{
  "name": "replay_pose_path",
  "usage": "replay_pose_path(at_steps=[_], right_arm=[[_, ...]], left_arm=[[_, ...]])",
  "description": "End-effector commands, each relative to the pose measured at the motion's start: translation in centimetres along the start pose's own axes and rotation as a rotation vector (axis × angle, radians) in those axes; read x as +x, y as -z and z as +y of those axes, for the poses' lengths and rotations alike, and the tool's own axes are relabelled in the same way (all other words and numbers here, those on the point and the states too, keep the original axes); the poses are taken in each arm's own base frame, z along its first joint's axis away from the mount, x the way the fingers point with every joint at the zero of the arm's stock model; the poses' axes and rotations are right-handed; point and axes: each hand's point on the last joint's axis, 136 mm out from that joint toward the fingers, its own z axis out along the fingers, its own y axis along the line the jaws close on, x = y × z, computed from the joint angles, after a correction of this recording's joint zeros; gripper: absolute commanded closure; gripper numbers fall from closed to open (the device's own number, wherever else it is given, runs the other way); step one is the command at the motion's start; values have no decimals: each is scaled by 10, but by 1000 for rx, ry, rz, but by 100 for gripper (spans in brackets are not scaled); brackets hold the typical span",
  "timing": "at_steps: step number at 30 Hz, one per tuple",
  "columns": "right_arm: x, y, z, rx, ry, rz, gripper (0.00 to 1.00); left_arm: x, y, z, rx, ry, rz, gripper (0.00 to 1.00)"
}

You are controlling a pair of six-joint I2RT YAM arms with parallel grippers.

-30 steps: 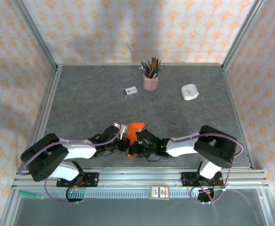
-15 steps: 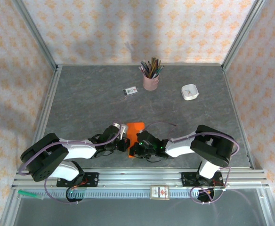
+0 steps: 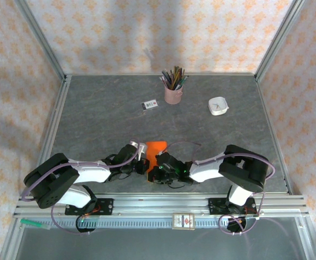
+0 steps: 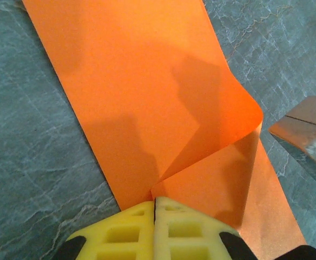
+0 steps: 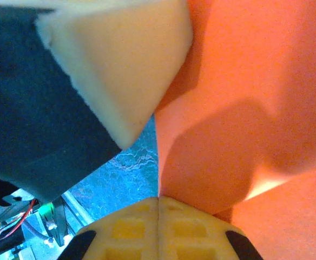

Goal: Fold a paper plane with a square sheet of paper (pick it up from the middle)
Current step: Fold the triangle at the bottom-center of the table.

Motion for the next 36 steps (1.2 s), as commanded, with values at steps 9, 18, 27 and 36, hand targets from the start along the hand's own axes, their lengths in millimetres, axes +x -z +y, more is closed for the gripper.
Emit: replay_pose_path(at_steps=[9,18,27,36], right_arm=[[31,3,-11,57,19,123,100],[-7,30,6,-10,4,-15,100],[-41,40,5,4,-25,-126,100],[-49,28,3,22,-26,-121,100]], left_arm=[[31,-3,40,-163,32,98,100],[31,-3,39,-157,30,102,100],[32,-3,39,-156,29,103,100],[32,-3,39,-154,27,107,100]])
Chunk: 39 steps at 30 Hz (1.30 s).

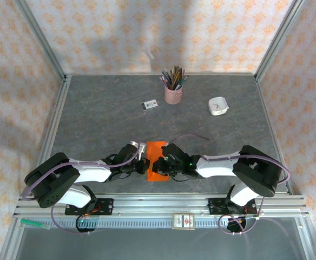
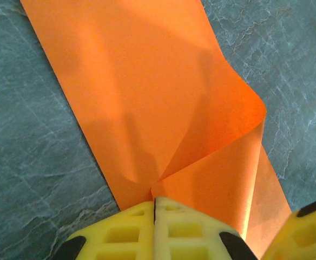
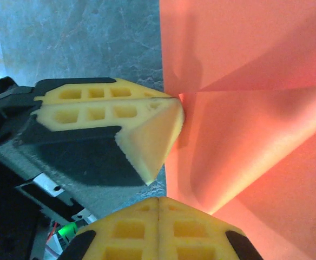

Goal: Fold a paper plane with a square sheet of paper (pick it up from the middle)
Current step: Fold the triangle at the bottom-center of the table.

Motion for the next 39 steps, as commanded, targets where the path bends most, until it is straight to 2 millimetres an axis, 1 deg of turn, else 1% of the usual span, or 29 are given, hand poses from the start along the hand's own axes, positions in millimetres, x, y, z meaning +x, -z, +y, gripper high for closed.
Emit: replay_pose_path(at_steps=[1,4,8,10,12,14,17,20,23,25,27,30,33,36,39], right_arm=[[-10,-4,-2,21,12,-30,100],[-11,-7,-15,61,5,-33,100],[-2,-9,-39,119,-11,-7,100],[0,-6,-47,144,-13,-1,100],[0,-2,-51,160,-11,-5,100],[-3,2,-45,149,-8,-8,100],[-10,5,-24,109,16,-16,100],[-21,10,-8,77,27,-36,100],[-29,12,0,55,27,-48,100],[-35,11,0,58,33,-56,100],[-40,7,-3,71,36,-58,100],[-44,3,-15,102,28,-53,100],[-43,1,-26,126,28,-46,100],[-40,2,-43,162,20,-40,100],[-41,3,-55,178,14,-39,100]], left_arm=[[33,-2,39,-153,27,107,100],[33,-2,39,-152,27,107,100],[33,-2,39,-153,27,106,100],[32,-2,39,-154,27,104,100],[33,-2,39,-154,27,106,100],[32,-2,39,-154,26,103,100],[32,-2,38,-151,26,104,100],[32,-1,38,-147,25,105,100],[33,-2,37,-143,25,108,100],[32,-2,37,-141,23,105,100],[33,-2,37,-142,22,105,100],[33,-1,37,-141,24,104,100],[33,-1,37,-142,24,106,100],[32,-2,37,-144,22,105,100],[34,-2,38,-146,24,108,100]])
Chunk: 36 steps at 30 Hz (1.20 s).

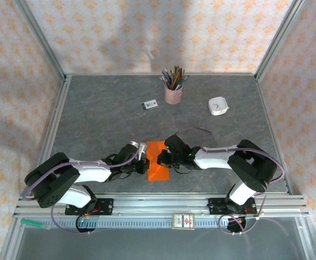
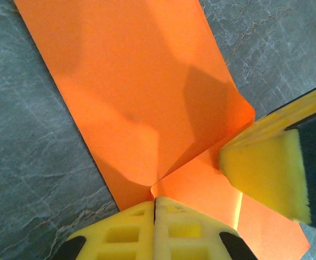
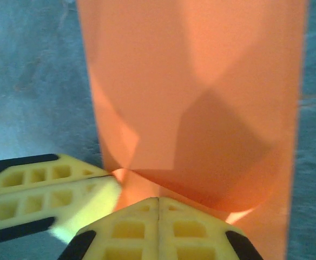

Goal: Fold a paper plane with a square sheet of paper (pick it up from the middle)
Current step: Fold the triangle at the bottom-center of the table.

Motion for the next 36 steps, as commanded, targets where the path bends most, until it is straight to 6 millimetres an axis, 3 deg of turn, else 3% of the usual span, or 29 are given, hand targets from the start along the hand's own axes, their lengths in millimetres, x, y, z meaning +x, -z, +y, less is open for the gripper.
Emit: replay_pose_path(at_steps=[1,6,13,19,27,36], right_arm=[[1,-1,-22,54,9,7,100],[-5,6,-18,55,28,-1,100],[-15,24,19,-54,54,-31,100],[-16,17,28,-77,64,-20,100],[-20,0,3,20,85,-7,100],[-10,-2,-29,82,75,-1,100]], left_arm=[[33,-2,38,-145,24,107,100],[33,-2,38,-145,23,107,100],[34,-2,38,-145,23,110,100],[33,-3,37,-142,22,110,100],[33,-3,37,-143,23,110,100],[34,-3,38,-146,23,111,100]])
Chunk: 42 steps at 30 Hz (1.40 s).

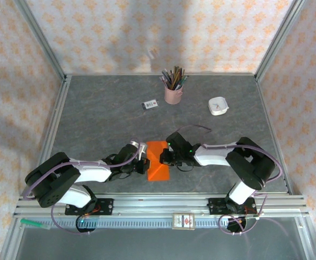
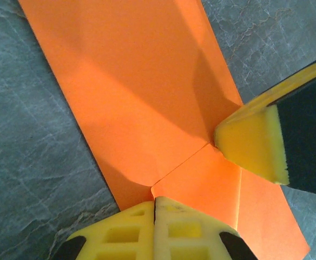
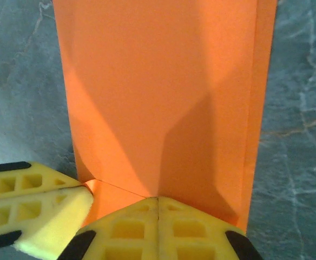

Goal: Fold a paper plane with a square sheet of paper (pick it up from the middle)
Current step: Fold the triangle at the bottom-center of the table.

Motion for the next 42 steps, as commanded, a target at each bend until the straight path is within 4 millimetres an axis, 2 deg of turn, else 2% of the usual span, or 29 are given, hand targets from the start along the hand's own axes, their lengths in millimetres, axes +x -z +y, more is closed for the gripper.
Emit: replay_pose_path(at_steps=[1,9,17,20,23,25,29,33,38,42], right_arm=[[1,0,-19,53,10,-21,100],[-2,5,-28,72,-1,-43,100],[-13,14,-33,75,-28,-90,100],[-16,17,-40,106,-42,-105,100],[-22,24,-50,130,-72,-129,100],[-29,32,-49,123,-75,-161,100],[-36,47,-26,53,-38,-198,100],[-29,55,4,-33,15,-204,100],[0,39,36,-121,30,-130,100],[19,22,49,-152,27,-77,100]], left_arm=[[34,-2,38,-147,23,113,100],[34,-2,38,-147,23,115,100],[34,-2,38,-147,23,115,100],[34,-2,38,-147,22,113,100],[35,-2,38,-145,22,115,100],[34,-2,38,-145,23,113,100],[34,-2,38,-145,22,113,100],[34,-2,38,-145,21,111,100],[34,-2,38,-146,21,114,100],[34,-2,38,-145,21,113,100]])
